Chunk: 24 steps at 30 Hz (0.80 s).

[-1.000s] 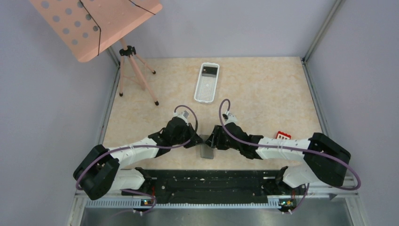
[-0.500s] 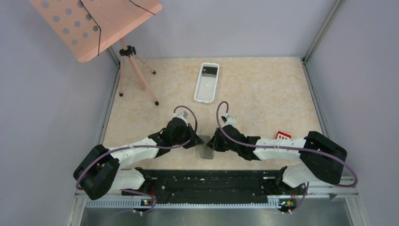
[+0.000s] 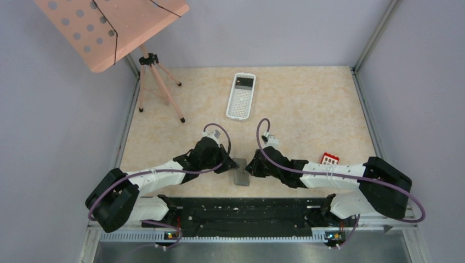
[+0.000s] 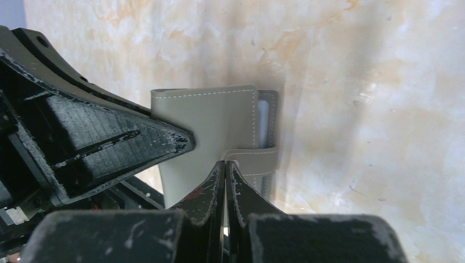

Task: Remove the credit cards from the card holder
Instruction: Open the card holder at the center of the board.

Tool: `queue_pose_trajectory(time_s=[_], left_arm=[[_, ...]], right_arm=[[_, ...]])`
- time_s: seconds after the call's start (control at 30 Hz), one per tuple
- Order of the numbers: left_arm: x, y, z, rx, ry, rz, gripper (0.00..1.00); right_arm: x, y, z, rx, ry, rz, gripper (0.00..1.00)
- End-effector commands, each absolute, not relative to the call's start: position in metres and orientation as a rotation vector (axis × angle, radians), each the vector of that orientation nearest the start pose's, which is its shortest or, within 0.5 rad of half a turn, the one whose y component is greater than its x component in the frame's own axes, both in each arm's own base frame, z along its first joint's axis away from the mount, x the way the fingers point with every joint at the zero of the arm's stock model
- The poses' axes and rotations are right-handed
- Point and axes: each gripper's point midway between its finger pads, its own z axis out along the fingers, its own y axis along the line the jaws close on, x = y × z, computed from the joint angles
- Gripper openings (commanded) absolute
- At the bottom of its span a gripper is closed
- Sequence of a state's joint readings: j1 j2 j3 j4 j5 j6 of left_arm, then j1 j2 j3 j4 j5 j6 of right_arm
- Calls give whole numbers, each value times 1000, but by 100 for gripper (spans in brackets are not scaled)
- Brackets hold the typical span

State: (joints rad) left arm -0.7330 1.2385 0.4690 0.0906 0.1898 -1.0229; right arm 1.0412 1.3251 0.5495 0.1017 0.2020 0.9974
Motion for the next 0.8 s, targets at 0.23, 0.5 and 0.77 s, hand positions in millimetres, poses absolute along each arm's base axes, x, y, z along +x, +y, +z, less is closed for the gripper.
queue_pose_trajectory(time_s=[0.23,0.5,0.77], left_arm=[[206,-271,82,-220,2448,-1063,0],[221,-259,82,-152,2482,-866,20],[224,-254,85,-68,2509,-802,69]], right_arm=[[178,276,57,90,2378,718,0],[175,253,62,140,2344,692,0],[174,242,77,200,2269,762,0]])
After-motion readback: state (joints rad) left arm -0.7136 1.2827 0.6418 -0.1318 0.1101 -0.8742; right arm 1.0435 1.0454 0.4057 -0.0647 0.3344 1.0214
